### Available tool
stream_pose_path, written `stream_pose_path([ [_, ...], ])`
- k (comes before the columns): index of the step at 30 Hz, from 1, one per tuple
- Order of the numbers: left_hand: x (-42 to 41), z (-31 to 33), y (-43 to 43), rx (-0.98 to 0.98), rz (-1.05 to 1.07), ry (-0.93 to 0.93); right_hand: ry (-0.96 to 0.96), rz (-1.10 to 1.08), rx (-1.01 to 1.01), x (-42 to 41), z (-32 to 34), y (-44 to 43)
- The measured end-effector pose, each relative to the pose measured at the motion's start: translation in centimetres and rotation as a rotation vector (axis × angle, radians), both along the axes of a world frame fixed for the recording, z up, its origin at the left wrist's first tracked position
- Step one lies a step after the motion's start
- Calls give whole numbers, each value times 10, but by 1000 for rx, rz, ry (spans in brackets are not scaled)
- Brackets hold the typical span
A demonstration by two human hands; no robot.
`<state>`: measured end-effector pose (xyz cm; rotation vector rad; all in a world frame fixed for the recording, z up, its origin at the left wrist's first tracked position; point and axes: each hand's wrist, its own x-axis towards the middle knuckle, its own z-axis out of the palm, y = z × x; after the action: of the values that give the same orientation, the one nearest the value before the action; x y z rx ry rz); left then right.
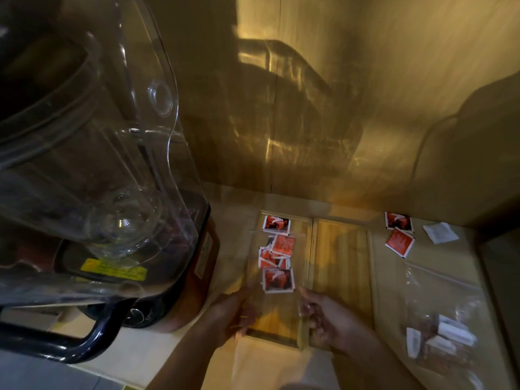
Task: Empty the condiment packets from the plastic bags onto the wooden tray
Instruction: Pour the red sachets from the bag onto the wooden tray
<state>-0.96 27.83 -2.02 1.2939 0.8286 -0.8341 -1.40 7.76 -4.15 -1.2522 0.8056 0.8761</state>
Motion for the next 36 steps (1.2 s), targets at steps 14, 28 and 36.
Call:
stream_pose_path([
  [14,5,15,9,89,-161,-198,-95,-67,52,-2,12,3],
  [28,49,1,5,-22,-13,-138,-207,11,-87,36,36,24],
  [36,37,33,8,-67,-31,-130,-136,-18,5,22,48,12],
])
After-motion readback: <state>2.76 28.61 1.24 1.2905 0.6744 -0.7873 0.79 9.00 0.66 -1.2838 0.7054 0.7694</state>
